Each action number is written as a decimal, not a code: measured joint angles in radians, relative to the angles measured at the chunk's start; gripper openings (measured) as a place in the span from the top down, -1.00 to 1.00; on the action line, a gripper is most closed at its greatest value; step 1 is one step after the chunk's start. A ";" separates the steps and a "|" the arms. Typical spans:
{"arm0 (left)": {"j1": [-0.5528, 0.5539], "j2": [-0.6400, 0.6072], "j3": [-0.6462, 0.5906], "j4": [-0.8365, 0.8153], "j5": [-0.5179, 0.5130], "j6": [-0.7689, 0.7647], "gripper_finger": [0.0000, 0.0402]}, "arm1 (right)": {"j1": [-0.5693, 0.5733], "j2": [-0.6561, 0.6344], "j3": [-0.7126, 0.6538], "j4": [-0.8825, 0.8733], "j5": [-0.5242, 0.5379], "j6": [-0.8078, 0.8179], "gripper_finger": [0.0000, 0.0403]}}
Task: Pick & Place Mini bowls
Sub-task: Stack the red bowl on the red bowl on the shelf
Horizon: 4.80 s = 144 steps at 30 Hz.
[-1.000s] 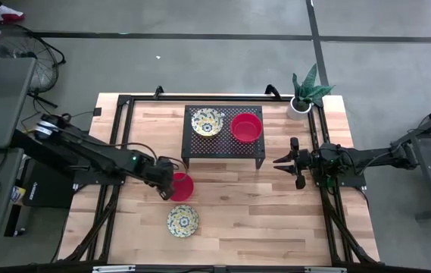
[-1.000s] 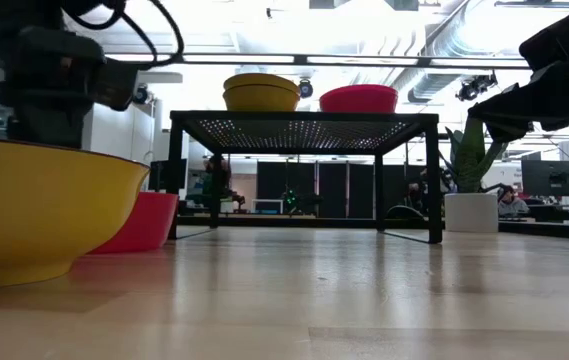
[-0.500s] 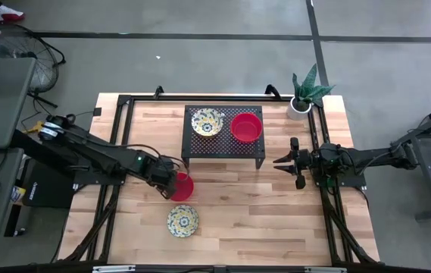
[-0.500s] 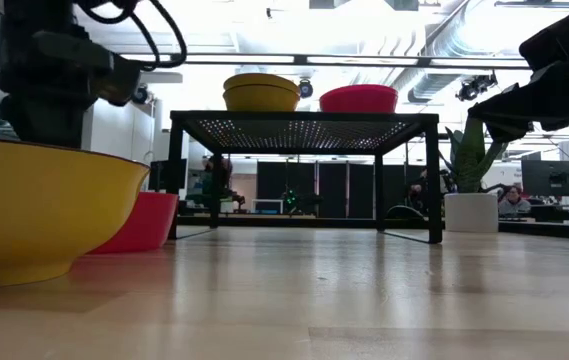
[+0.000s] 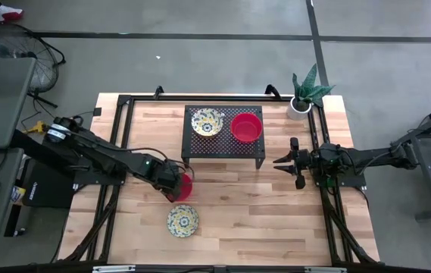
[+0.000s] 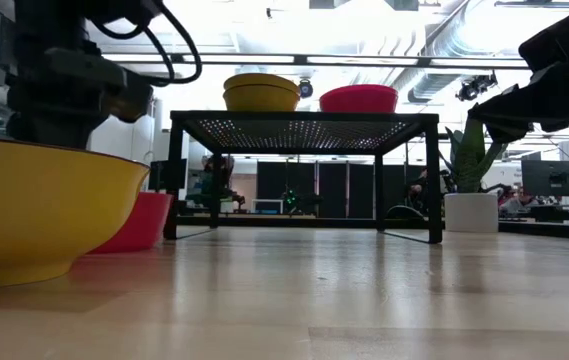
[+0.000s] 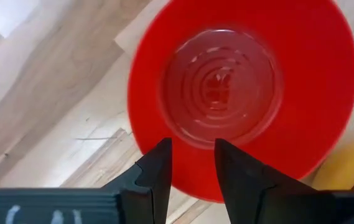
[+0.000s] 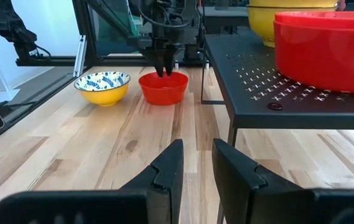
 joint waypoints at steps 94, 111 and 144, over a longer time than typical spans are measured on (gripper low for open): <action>0.072 -0.010 0.153 -0.310 -0.029 0.094 1.00 | 0.000 0.007 0.000 0.000 0.000 0.000 0.64; 0.072 -0.142 0.512 -0.646 -0.156 0.123 1.00 | 0.000 0.007 0.000 0.000 0.000 0.000 0.64; 0.535 0.462 1.494 -0.525 -0.005 0.811 1.00 | 0.000 0.007 0.000 0.000 0.000 0.000 0.64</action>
